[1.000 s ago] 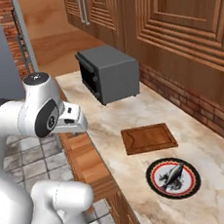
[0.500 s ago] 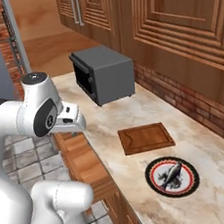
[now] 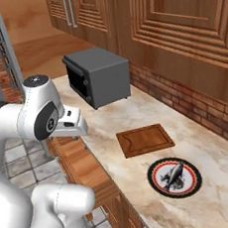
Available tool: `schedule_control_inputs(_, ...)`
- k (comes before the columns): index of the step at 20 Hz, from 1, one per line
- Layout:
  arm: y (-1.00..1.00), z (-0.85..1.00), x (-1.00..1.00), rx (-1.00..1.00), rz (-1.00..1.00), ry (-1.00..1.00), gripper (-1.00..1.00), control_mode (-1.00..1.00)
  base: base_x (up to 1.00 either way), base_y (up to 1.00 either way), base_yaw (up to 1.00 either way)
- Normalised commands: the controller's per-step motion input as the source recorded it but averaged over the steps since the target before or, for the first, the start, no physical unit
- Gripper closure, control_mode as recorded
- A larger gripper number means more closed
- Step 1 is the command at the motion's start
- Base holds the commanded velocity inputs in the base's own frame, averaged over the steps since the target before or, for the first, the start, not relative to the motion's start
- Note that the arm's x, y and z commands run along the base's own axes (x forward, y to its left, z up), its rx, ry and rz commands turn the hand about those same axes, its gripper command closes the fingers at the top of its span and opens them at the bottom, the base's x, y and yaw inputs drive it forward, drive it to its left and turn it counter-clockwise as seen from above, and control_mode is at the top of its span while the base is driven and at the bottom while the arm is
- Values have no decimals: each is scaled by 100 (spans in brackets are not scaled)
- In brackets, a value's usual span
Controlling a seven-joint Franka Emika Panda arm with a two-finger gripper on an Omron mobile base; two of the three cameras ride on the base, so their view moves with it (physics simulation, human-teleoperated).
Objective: Pick up the knife from the drawer and place it on the cutting board. Then place the meat from the plate to the cutting board.
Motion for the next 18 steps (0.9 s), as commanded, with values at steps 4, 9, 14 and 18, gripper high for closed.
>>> schedule_control_inputs(4, 5, -44, -1, 4, 8, 1, -100, -100, 0, 0, 0)
schedule_control_inputs(9, 40, -53, 0, 0, 5, 0, -100, -100, 0, 0, 0)
schedule_control_inputs(14, 59, -63, 10, -11, 6, 2, -100, -100, 0, 0, 0)
schedule_control_inputs(18, 17, -57, 34, 0, 24, 10, -100, -100, 0, 0, 0)
